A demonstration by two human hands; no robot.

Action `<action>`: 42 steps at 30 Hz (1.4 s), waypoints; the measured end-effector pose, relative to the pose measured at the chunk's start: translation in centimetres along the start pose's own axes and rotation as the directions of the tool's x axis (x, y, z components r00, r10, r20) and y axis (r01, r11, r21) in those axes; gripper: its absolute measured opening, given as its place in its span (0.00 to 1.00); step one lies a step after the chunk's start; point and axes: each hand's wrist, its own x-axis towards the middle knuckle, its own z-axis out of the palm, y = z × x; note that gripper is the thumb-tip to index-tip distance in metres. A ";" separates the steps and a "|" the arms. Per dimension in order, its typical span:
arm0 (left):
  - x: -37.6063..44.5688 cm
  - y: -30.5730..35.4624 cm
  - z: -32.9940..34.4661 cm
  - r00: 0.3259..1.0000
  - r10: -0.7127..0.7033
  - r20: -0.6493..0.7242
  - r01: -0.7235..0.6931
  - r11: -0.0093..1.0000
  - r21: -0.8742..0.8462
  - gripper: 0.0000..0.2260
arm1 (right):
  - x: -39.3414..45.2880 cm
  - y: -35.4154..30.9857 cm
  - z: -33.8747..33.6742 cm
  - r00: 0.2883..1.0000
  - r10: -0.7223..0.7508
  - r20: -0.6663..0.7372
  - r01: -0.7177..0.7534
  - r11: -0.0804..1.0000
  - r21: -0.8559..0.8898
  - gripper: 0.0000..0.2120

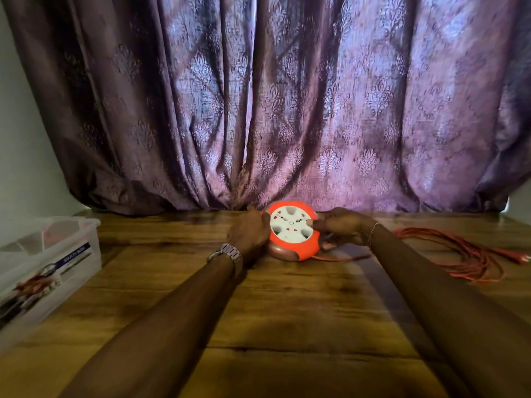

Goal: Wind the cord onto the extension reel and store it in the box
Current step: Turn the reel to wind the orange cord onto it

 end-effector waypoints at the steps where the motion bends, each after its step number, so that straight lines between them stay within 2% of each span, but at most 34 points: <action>1: 0.5 0.2 -0.4 0.999 0.006 -0.052 -0.009 0.999 -0.044 0.16 | 0.1 -0.3 -0.4 0.999 -0.029 0.020 0.028 0.998 0.056 0.17; 4: 1.6 1.0 -1.3 0.976 0.061 -0.208 -0.102 0.976 -0.194 0.14 | 0.1 -1.6 -1.6 0.991 -0.115 0.064 0.103 0.981 0.164 0.12; 6: 2.3 1.5 -1.9 0.958 0.052 -0.282 -0.142 0.941 -0.308 0.14 | 0.0 -2.9 -2.2 0.987 -0.159 0.026 0.150 0.965 0.213 0.15; 10: 4.0 1.8 -2.7 0.952 -0.031 -0.305 -0.121 0.876 -0.466 0.17 | -0.4 -5.2 -3.0 0.971 -0.236 -0.022 0.235 0.941 0.242 0.17; 12: 4.7 1.7 -3.1 0.937 -0.026 -0.348 -0.156 0.861 -0.484 0.16 | -1.0 -6.3 -3.3 0.965 -0.257 -0.059 0.263 0.952 0.155 0.17; 14: 5.4 1.8 -3.5 0.921 -0.015 -0.390 -0.194 0.848 -0.493 0.18 | -1.8 -7.4 -3.3 0.924 -0.345 -0.164 0.327 0.936 -0.128 0.21; 16: 5.8 2.2 -3.8 0.915 0.008 -0.404 -0.220 0.849 -0.480 0.19 | -2.5 -8.7 -3.3 0.778 -0.569 -0.267 0.382 0.765 -0.519 0.23; 17: 5.9 2.5 -4.0 0.912 0.022 -0.409 -0.232 0.851 -0.471 0.20 | -3.0 -9.5 -3.1 0.690 -0.682 -0.242 0.419 0.649 -0.635 0.21; 18: 6.0 2.9 -4.1 0.908 0.035 -0.417 -0.245 0.852 -0.462 0.21 | -3.5 -10.4 -2.9 0.631 -0.758 -0.164 0.474 0.544 -0.693 0.19; 19: 6.1 3.2 -4.2 0.903 0.046 -0.428 -0.259 0.852 -0.455 0.22 | -3.9 -11.2 -2.5 0.605 -0.793 -0.063 0.523 0.456 -0.720 0.18; 20: 6.1 3.5 -4.3 0.898 0.055 -0.438 -0.271 0.851 -0.450 0.21 | -4.3 -11.7 -2.1 0.612 -0.790 0.026 0.548 0.400 -0.735 0.19; 22: 6.3 3.9 -4.4 0.890 0.072 -0.450 -0.292 0.849 -0.440 0.20 | -4.4 -12.3 -1.4 0.685 -0.718 0.119 0.514 0.361 -0.778 0.25; 26: 6.6 4.0 -4.5 0.877 0.080 -0.473 -0.311 0.846 -0.433 0.18 | -4.0 -12.4 0.4 0.769 -0.628 0.120 0.398 0.324 -0.858 0.31; 28: 6.7 4.0 -4.6 0.872 0.073 -0.484 -0.320 0.834 -0.451 0.19 | -4.0 -12.3 1.0 0.752 -0.653 0.088 0.359 0.293 -0.886 0.30; 33: 7.1 3.8 -5.0 0.876 0.051 -0.480 -0.316 0.812 -0.491 0.19 | -4.2 -11.8 1.7 0.637 -0.770 0.005 0.256 0.206 -0.944 0.25; 35: 7.2 3.8 -5.1 0.870 0.059 -0.490 -0.317 0.828 -0.463 0.19 | -4.3 -11.8 1.7 0.593 -0.804 -0.051 0.192 0.202 -0.960 0.26; 36: 7.2 3.7 -5.1 0.867 0.057 -0.494 -0.313 0.834 -0.455 0.19 | -4.2 -11.8 1.8 0.570 -0.815 -0.108 0.153 0.234 -0.960 0.26; 38: 7.3 3.8 -5.4 0.860 0.052 -0.507 -0.323 0.825 -0.464 0.19 | -4.1 -11.8 1.9 0.517 -0.817 -0.254 0.109 0.358 -0.927 0.29; 40: 7.3 3.8 -5.5 0.863 0.053 -0.503 -0.329 0.814 -0.478 0.18 | -4.0 -11.9 2.1 0.472 -0.805 -0.361 0.134 0.470 -0.873 0.29; 42: 7.3 3.9 -5.5 0.865 0.065 -0.498 -0.331 0.819 -0.469 0.17 | -4.2 -12.0 2.0 0.443 -0.822 -0.357 0.136 0.455 -0.880 0.26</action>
